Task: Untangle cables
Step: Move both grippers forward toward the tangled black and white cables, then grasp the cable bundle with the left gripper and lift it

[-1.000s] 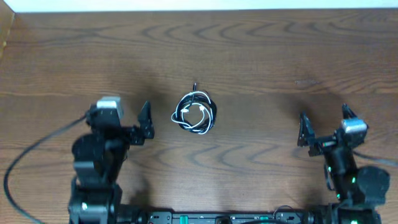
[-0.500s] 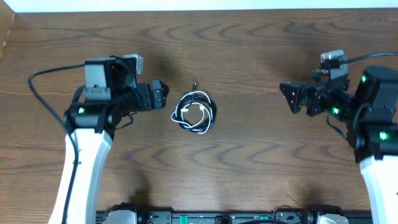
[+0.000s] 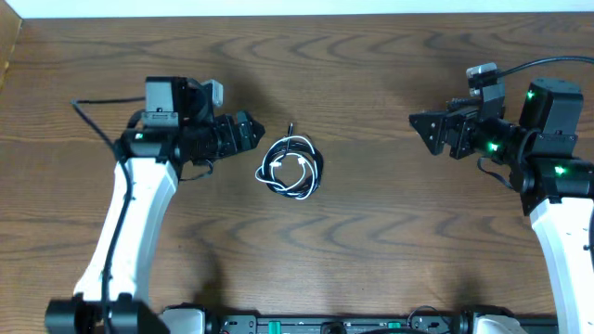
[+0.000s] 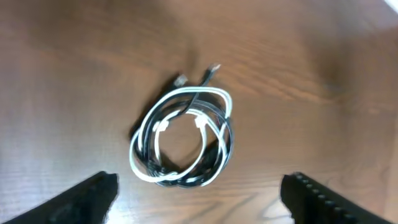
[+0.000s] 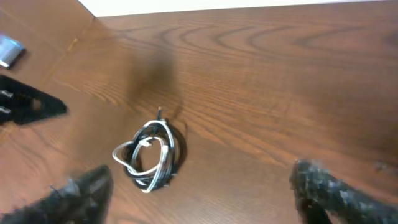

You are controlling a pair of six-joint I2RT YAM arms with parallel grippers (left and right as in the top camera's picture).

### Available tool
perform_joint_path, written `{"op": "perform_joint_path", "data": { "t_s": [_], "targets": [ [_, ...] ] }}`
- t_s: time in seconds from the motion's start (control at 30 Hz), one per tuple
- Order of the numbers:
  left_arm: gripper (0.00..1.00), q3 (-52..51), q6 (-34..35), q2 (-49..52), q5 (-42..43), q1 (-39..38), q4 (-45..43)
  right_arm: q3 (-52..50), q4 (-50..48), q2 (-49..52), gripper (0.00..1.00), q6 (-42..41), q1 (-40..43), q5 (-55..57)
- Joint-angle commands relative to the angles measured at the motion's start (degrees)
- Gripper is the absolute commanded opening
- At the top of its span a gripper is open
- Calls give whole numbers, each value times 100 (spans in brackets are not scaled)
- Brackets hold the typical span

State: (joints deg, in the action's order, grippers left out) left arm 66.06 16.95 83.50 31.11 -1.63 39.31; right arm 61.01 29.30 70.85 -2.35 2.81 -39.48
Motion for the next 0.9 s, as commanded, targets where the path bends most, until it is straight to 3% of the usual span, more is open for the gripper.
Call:
{"op": "perform_joint_path", "data": {
  "t_s": [0.0,0.1,0.17,0.2,0.3,0.47,0.87],
  "targets": [
    [83,92,999,358,-765,-212,236,111,-7,2,73,-81,9,-9],
    [81,92,1556,608,-1731,-509,496,111,26,63,63,-348,9,308],
    [74,92,1620,769,-1794,-678,549,111,28,129,61,-409,9,396],
    [65,92,1641,925,-1797,-822,544,111,26,199,61,-411,9,400],
    [52,92,1838,1209,-1993,-1019,564,111,28,337,57,-455,9,398],
    [49,92,2452,1692,-2361,-1110,651,111,146,560,54,-595,-26,400],
    [49,87,2455,2253,-2225,-1416,234,111,179,944,55,-595,-227,448]
  ]
}}
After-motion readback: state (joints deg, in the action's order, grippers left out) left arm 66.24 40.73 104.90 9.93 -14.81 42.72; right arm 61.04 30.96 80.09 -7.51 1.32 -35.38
